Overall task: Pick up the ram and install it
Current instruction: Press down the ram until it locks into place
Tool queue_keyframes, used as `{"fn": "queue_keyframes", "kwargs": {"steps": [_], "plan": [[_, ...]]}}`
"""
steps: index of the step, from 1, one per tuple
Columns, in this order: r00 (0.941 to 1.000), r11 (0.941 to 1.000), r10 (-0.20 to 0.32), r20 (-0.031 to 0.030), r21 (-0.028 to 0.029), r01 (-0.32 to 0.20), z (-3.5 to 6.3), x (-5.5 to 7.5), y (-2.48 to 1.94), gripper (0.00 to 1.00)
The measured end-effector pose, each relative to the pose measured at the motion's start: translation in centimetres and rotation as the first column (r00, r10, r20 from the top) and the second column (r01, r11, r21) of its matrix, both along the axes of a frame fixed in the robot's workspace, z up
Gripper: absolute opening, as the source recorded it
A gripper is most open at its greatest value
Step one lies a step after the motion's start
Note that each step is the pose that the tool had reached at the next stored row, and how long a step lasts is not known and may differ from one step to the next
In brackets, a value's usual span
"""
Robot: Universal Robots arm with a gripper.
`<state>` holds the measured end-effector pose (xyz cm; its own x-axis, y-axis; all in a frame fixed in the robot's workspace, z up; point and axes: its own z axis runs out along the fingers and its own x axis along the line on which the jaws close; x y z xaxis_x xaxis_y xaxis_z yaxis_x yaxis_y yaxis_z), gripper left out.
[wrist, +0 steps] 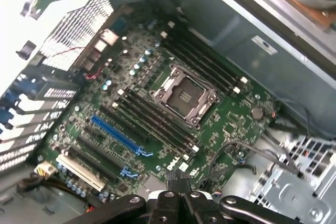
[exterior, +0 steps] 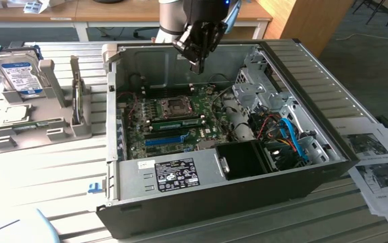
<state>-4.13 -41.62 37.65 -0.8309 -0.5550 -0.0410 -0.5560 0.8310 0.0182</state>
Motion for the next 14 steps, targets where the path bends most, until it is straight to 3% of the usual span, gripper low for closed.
{"fn": "queue_keyframes", "kwargs": {"steps": [4,7,10,14], "plan": [[0.9975,0.9975,-0.071,0.0,0.0,0.071,-0.02,0.0,0.0,0.1],[0.9919,0.9919,-0.127,0.0001,-0.0001,0.127,-0.03,0.0,0.0,0.1],[0.9837,0.9837,-0.18,0.0001,0.0,0.18,-0.04,0.0,0.0,0.1],[0.9679,0.9679,-0.251,0.0001,0.0,0.251,-0.05,0.0,0.0,0.1]]}}
